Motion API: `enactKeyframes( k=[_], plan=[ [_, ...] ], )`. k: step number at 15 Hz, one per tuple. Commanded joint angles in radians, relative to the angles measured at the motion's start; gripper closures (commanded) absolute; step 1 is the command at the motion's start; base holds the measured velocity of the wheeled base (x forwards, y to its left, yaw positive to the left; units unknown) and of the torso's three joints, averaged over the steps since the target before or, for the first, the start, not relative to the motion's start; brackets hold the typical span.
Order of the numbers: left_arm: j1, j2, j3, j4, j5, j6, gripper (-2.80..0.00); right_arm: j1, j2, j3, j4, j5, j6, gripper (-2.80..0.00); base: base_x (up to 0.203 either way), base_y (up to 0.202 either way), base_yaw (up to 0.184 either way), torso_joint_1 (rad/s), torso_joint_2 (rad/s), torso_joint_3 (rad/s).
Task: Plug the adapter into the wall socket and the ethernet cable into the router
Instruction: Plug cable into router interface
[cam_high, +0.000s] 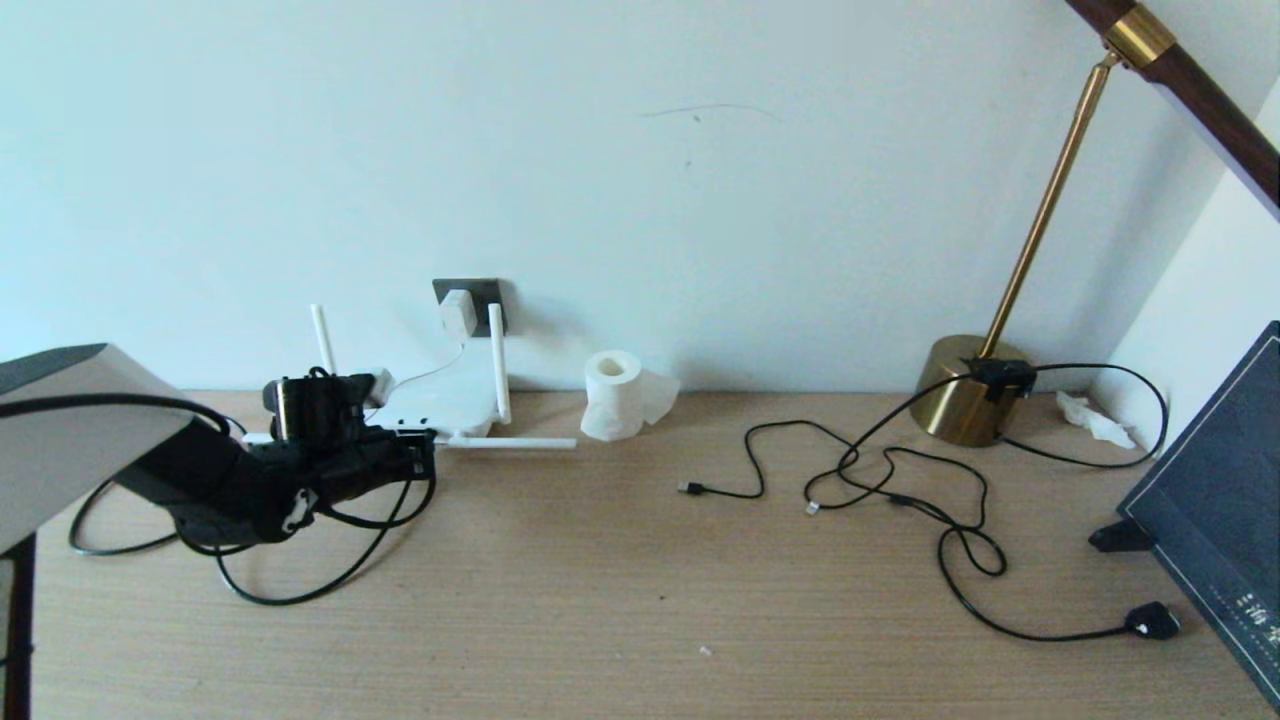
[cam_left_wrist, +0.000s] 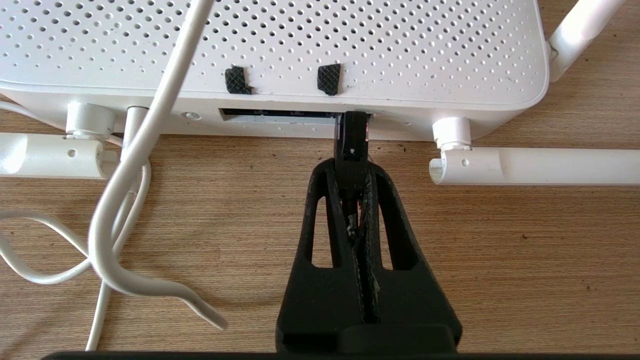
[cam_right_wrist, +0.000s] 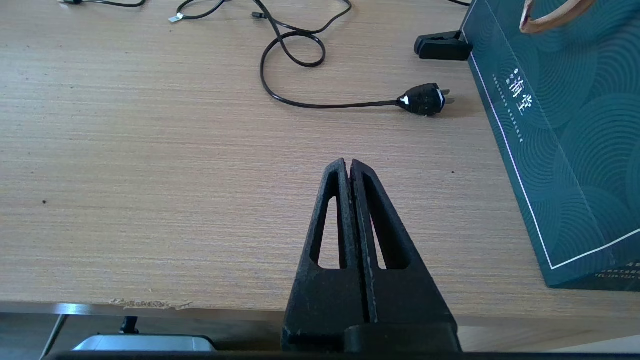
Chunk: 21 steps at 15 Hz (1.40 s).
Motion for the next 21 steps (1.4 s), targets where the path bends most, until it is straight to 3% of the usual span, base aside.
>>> enactKeyframes(
  k=[1, 4, 5, 21],
  plan=[
    [0.0, 0.001, 0.0, -0.005, -0.001, 0.001, 0.0, 0.0, 0.002, 0.0, 0.001, 0.0, -0.001, 0.0, 0.0, 0.0, 0.0, 0.0, 0.0, 0.0],
    [0.0, 0.005, 0.0, -0.007, -0.001, 0.009, 0.0, 0.0, 0.002, 0.0, 0.001, 0.0, -0.001, 0.0, 0.0, 0.0, 0.0, 0.0, 0.0, 0.0],
    [-0.001, 0.005, 0.0, -0.01, -0.001, 0.009, -2.8, 0.0, 0.002, 0.0, 0.001, 0.0, -0.001, 0.0, 0.0, 0.0, 0.0, 0.0, 0.0, 0.0],
    [-0.01, -0.027, 0.082, -0.044, 0.001, 0.011, -2.8, 0.0, 0.002, 0.0, 0.001, 0.0, -0.001, 0.0, 0.0, 0.0, 0.0, 0.0, 0.0, 0.0]
  ],
)
